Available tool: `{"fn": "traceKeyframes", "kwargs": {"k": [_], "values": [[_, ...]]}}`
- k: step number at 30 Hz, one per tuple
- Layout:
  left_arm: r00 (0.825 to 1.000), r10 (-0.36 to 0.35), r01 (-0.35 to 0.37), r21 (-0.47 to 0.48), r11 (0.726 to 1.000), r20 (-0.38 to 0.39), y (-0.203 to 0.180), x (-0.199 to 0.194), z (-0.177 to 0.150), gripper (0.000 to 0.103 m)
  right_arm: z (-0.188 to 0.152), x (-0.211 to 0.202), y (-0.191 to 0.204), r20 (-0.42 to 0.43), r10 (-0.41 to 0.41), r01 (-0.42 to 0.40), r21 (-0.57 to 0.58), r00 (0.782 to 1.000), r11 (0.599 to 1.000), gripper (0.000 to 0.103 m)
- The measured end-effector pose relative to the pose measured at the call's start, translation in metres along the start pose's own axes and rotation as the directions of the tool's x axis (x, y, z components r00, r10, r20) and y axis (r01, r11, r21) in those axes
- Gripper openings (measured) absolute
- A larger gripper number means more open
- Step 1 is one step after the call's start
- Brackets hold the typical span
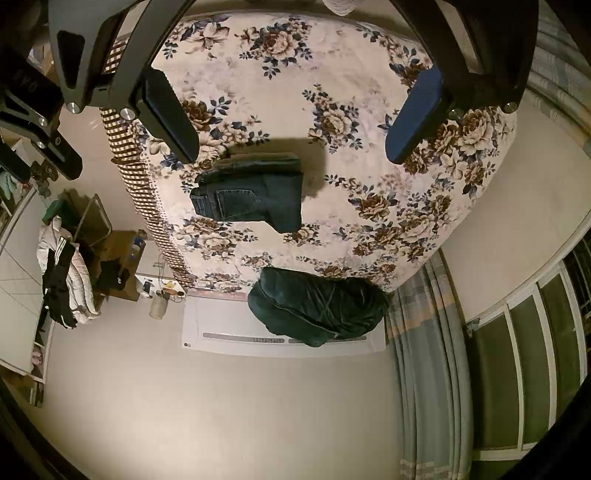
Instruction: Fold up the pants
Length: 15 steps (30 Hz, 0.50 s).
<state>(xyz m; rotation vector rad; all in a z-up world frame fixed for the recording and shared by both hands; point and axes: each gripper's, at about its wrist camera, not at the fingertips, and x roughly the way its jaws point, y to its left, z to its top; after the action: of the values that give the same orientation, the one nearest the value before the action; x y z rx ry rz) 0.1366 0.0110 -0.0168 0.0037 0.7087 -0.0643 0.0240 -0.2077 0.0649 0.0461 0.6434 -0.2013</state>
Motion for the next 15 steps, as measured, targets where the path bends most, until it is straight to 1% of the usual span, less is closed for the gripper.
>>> {"fn": "traceKeyframes", "kwargs": {"k": [15], "values": [[1.0,0.003,-0.003,0.004,1.0,0.003,0.001,-0.001,0.0002,0.103,-0.0018,-0.0021,0.0016,0.002,0.002,-0.002,-0.002,1.0,1.0,0.103]]}}
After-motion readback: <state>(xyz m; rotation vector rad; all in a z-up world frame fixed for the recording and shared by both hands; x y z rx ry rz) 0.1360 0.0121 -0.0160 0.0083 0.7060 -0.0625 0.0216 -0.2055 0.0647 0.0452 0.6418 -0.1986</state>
